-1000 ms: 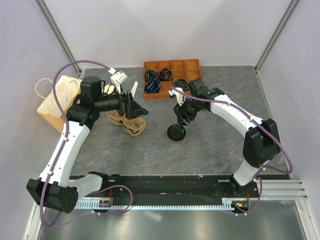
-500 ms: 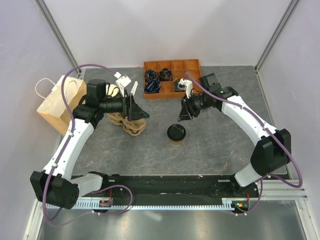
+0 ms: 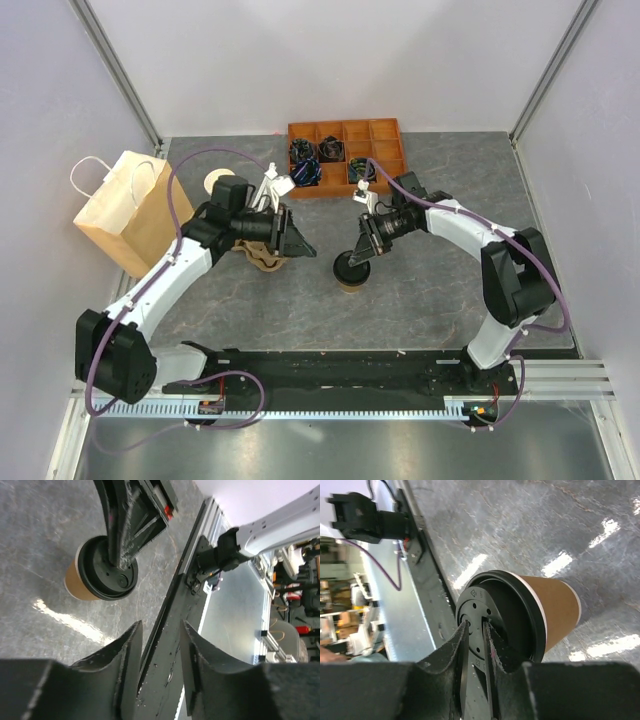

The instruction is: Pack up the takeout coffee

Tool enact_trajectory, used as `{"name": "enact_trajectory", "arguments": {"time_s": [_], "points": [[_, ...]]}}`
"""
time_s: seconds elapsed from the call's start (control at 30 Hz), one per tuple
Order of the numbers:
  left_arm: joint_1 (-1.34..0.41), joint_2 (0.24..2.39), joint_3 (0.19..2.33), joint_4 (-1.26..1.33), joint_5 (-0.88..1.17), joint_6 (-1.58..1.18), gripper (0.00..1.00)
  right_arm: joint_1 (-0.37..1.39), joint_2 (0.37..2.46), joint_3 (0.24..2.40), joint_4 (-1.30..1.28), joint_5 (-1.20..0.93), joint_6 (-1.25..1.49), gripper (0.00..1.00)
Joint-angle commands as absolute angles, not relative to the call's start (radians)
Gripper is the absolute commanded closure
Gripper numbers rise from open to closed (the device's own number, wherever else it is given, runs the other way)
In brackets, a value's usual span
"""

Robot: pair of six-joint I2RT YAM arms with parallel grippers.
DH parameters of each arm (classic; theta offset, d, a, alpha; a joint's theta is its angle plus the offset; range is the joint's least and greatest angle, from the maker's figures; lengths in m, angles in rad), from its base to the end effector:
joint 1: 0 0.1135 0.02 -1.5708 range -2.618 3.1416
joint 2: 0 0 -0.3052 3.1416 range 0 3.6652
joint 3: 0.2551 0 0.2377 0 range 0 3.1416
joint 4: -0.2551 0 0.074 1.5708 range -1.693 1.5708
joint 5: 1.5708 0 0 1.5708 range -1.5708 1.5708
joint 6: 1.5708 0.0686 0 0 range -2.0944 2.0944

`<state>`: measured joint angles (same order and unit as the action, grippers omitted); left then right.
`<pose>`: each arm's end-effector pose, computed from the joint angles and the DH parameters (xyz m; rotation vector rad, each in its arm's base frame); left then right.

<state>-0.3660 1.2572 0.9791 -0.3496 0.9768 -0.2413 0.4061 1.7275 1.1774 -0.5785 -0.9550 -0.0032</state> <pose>0.2173 -0.1442 0.3323 0.7098 2.0932 -1.4069 0.2936 0.1872 0.2432 -0.8117 2.4459 1.4129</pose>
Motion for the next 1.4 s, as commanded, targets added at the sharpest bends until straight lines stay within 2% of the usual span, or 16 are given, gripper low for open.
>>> {"name": "enact_trajectory", "arguments": {"time_s": [0.0, 0.13, 0.23, 0.43, 0.67, 1.03, 1.2, 1.37], "points": [[-0.475, 1.272, 1.006, -0.328, 0.841, -0.151, 0.63, 0.391, 1.769, 1.137, -0.54, -0.986, -0.02, 0.76], [-0.601, 1.304, 1.042, -0.371, 0.576, -0.046, 0.77, 0.376, 1.789, 1.134, -0.531, -0.994, -0.02, 0.8], [-0.708, 1.327, 1.077, -0.393, 0.372, 0.041, 0.84, 0.373, 1.798, 1.127, -0.531, -0.986, -0.02, 0.8], [-0.819, 1.387, 1.172, -0.423, 0.158, 0.13, 0.89, 0.371, 1.784, 1.115, -0.531, -0.951, -0.02, 0.82], [-0.937, 1.428, 1.169, -0.426, 0.098, 0.19, 0.9, 0.371, 1.786, 1.117, -0.529, -0.93, -0.021, 0.83], [-0.931, 1.588, 1.016, -0.419, 0.066, 0.158, 0.95, 0.391, 1.759, 1.115, -0.529, -0.816, -0.021, 0.81], [-0.923, 1.496, 1.034, -0.422, 0.09, 0.141, 0.95, 0.399, 1.763, 1.12, -0.526, -0.796, -0.02, 0.8], [-0.928, 1.402, 1.149, -0.471, 0.133, 0.144, 0.94, 0.397, 1.776, 1.121, -0.523, -0.802, -0.014, 0.8]]}}
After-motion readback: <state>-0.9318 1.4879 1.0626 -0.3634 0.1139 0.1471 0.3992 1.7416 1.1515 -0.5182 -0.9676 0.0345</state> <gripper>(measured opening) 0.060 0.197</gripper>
